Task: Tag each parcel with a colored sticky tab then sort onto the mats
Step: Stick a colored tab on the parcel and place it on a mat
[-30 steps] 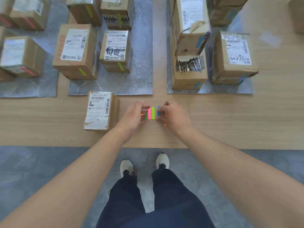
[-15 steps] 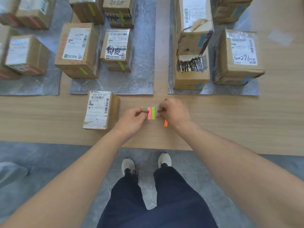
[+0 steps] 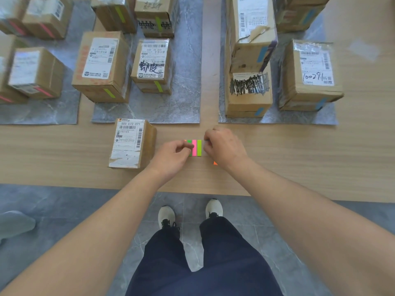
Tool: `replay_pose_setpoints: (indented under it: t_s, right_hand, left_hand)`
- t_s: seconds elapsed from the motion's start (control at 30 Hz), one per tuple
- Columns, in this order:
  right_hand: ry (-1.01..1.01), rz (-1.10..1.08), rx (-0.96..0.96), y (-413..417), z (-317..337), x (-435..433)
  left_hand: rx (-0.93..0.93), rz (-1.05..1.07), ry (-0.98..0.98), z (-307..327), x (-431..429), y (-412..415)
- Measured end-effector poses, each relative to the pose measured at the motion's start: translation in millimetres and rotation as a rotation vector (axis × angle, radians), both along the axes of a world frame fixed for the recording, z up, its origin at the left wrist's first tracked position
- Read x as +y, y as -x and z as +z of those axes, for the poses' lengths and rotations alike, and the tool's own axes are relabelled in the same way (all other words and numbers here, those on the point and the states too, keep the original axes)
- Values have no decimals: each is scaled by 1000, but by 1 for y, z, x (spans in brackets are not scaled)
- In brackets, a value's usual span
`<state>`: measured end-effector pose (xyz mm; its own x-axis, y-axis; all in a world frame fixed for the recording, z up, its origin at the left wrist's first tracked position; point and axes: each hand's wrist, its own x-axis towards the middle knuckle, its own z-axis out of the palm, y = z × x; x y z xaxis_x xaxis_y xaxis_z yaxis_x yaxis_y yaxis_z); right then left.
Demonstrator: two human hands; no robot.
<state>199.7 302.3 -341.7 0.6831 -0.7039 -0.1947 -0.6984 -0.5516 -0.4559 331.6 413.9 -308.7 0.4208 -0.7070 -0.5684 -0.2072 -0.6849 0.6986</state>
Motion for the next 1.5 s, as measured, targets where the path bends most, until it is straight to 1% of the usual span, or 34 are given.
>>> replay_pose_setpoints:
  t_s: [0.07,0.23,0.3,0.37,0.4,0.47,0.53,0.63,0.73,0.83,0.9,0.97,1.13,1.2,1.33,1.4,1.5]
  right_hand:
    - [-82,-133,-99,0,-1,-2]
    - [-248,-581,-380,4,8,-5]
    - [-293,-630,-494,5,13,-2]
    - [-338,-585,-586,5,17,5]
    - [-347,-549,-621,3,19,9]
    - [-313,-467,-685,0,23,18]
    - [-284,-395,-752,-4,28,25]
    - [-291,-311,-794,-7,37,36]
    - [-279,-273,-796,-12,47,52]
    - [-221,-232,-785,-16,52,68]
    - [-168,-215,-772,-17,56,81]
    - [-144,-208,-755,-19,60,97]
    - [-84,-301,-657,-27,61,138]
    - [-35,-324,-603,-32,64,150]
    - [5,-310,-501,-40,70,164]
    - [-5,-304,-458,-45,71,165]
    - [17,-240,-420,-55,68,165]
  left_hand:
    - [-26,-20,12,1,0,1]
    - [-70,-57,18,-2,1,-1]
    - [-57,-53,35,-1,-1,0]
    - [-18,20,79,2,-4,2]
    - [41,110,110,5,-5,2]
    - [223,328,160,13,-6,1]
    - [349,435,159,22,-3,-4]
    - [483,481,172,35,4,-13]
    - [591,508,173,41,14,-22]
    - [683,479,193,44,26,-29]
    - [695,438,218,47,34,-33]
    - [635,414,239,51,48,-36]
    - [361,257,296,47,85,-55]
    - [282,200,334,45,99,-64]
    - [149,165,364,37,120,-79]
    - [36,134,361,27,128,-86]
    - [-71,74,357,16,137,-90]
